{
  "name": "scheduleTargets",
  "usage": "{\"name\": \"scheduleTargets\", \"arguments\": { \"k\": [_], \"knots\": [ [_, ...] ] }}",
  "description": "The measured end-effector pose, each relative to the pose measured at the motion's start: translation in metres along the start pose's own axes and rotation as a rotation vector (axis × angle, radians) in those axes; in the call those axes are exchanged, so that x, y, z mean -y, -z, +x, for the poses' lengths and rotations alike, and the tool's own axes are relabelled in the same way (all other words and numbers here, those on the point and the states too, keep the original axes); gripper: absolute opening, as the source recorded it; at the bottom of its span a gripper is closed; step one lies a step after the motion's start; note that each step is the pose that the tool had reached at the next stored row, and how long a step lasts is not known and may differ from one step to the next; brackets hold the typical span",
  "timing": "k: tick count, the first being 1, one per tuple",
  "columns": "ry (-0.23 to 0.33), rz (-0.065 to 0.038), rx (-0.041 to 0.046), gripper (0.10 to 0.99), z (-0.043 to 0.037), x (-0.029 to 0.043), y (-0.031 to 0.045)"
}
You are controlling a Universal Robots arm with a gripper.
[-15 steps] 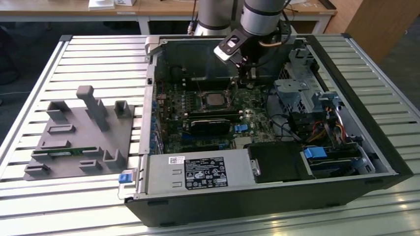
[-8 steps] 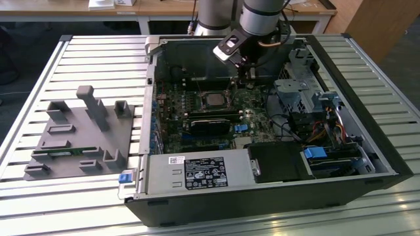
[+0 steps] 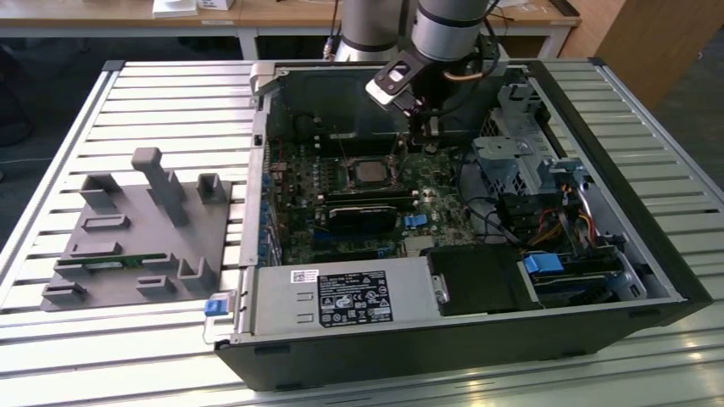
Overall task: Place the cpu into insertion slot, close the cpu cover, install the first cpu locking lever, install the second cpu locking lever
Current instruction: 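Close the cpu cover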
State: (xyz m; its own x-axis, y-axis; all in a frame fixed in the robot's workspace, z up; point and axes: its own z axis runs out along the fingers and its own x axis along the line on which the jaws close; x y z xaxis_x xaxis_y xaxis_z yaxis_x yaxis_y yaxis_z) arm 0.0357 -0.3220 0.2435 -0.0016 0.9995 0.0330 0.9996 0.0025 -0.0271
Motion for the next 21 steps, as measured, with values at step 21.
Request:
{"name": "scheduleTargets", "arguments": {
  "k": [21],
  "knots": [
    [0.000, 0.000, 0.0000, 0.118, 0.0000, 0.0067, -0.0006]
  ]
}}
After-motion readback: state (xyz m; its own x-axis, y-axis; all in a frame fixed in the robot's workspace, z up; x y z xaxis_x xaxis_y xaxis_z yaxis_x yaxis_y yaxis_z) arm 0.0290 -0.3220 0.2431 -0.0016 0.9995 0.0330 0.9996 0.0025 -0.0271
